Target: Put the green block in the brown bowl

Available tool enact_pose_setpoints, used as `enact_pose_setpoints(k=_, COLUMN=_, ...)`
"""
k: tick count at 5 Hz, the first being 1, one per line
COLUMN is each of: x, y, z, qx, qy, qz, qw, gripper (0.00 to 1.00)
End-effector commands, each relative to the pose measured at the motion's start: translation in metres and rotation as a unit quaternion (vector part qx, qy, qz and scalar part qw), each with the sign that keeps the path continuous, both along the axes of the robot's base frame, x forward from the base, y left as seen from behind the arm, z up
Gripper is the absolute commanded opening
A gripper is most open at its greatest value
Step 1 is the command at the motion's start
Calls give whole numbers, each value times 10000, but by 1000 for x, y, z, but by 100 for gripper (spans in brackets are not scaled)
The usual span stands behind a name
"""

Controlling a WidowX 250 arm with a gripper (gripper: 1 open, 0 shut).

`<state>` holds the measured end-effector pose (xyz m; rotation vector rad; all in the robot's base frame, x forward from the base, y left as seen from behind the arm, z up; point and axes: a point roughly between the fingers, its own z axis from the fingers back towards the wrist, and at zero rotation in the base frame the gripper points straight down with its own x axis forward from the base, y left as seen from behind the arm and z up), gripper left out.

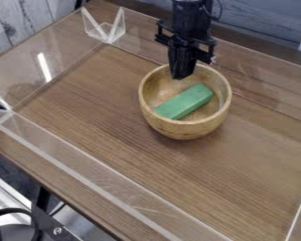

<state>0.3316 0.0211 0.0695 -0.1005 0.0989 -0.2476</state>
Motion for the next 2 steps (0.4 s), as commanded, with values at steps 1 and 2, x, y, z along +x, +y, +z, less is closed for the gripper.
enact_pose_setpoints(k=1, x=12, y=2, z=15, qx=67, qy=-327, qz=-120, qw=9994, gripper=0)
enact_pose_setpoints(k=2, x=14, y=-1, z=11, qx=82, qy=-308, qz=-248, qw=9992, gripper=0)
